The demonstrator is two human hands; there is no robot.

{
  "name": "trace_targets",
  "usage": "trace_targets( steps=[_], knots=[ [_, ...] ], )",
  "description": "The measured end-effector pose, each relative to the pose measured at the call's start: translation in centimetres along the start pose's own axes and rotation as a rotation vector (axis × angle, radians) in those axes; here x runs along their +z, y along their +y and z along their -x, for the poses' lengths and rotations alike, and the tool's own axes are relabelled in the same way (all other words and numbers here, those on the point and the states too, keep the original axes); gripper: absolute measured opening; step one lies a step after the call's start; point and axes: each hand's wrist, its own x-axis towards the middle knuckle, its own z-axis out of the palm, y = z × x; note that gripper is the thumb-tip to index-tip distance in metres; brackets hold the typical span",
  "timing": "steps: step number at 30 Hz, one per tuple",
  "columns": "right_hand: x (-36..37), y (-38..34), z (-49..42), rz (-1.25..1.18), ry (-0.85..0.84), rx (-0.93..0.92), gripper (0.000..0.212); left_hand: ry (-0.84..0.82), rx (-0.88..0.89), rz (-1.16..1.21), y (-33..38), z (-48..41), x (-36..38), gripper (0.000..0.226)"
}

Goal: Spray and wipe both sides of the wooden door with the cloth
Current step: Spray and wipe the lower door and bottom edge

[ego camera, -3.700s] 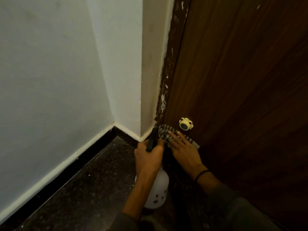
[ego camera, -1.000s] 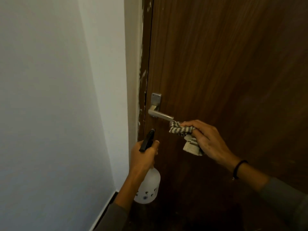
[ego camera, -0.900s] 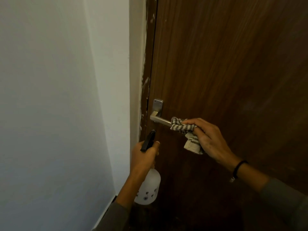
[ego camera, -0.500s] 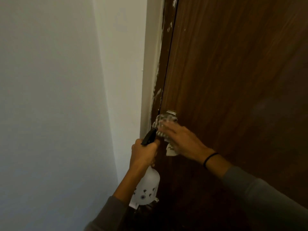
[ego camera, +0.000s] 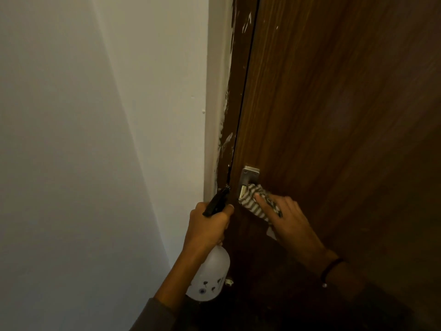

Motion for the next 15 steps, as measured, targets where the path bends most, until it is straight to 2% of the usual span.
trace_targets(
  steps=[1,3,5,6,8,13,15],
  knots=[
    [-0.2,0.0,-0.4,-0.003,0.004,0.008,0.106,-0.008,0.000,0.003,0.1,-0.3,-0.2,0.026],
    [-0.9,-0.6,-2.3,-0.059,-0.027,0.040,0.077,-0.015,-0.009,0.008,0.2,-1.0,-0.6,0.024],
    [-2.0,-1.3,-4.7,-0.274,-0.182,0.222,0.043,-0.019,-0.013,0.009,0.3,-1.5,-1.0,0.024],
    [-2.4,-1.3,-5.7,-0.380,-0.301,0.349,0.039,-0.025,-0.014,0.007,0.4,-1.7,-1.1,0.024],
    [-2.9,-1.0,-7.1,-0.571,-0.484,0.529,0.047,-0.033,-0.018,0.014,0.5,-2.1,-1.3,0.022],
    [-3.9,0.3,-7.0,-1.182,-0.538,0.752,0.048,-0.029,-0.052,0.017,0.9,-2.8,-0.9,0.025],
    [-4.4,0.5,-6.7,-1.319,-0.552,0.813,0.045,-0.025,-0.053,0.014,1.2,-2.9,-0.7,0.029]
  ],
)
